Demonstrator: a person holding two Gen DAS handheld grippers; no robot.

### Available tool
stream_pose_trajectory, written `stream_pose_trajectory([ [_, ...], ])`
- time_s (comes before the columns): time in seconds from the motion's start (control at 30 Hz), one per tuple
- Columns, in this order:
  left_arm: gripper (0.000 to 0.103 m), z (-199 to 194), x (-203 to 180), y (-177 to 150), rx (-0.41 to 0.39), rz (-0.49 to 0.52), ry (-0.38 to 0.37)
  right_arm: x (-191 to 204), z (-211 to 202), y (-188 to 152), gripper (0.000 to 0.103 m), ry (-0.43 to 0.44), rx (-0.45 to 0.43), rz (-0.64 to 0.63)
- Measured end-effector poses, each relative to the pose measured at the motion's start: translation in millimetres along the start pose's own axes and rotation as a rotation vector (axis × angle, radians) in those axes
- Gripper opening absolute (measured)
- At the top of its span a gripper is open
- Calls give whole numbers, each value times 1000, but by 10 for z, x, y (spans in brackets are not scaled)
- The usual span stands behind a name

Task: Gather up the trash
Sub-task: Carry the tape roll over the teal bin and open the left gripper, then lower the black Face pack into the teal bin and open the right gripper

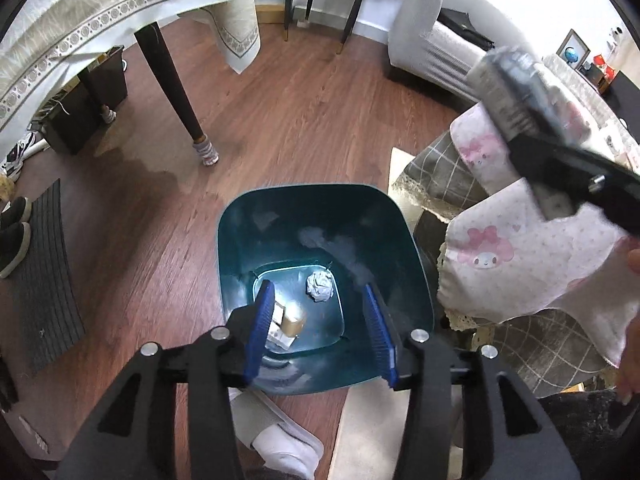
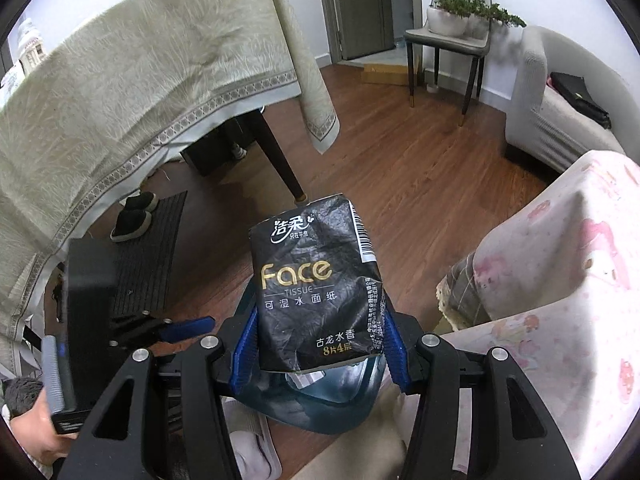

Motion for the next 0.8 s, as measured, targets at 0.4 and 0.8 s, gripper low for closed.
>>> stream_pose_trajectory([
  [0.4, 54, -578, 214, 105, -153, -62, 3, -2, 394, -151, 54, -15, 99, 13],
  [0.8, 54, -964, 443, 140, -244, -119, 16, -21, 854, -340, 55, -35, 220, 25],
])
Point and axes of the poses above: each gripper's, at about its wrist camera, not at the fingertips, and z roughly the way its jaws point, x to its left, y to its top, the point moved 3 cm from there along z, roughly the way its jaws point, and after that the axes turned 13 degrees about y, right-handed, at the moved point
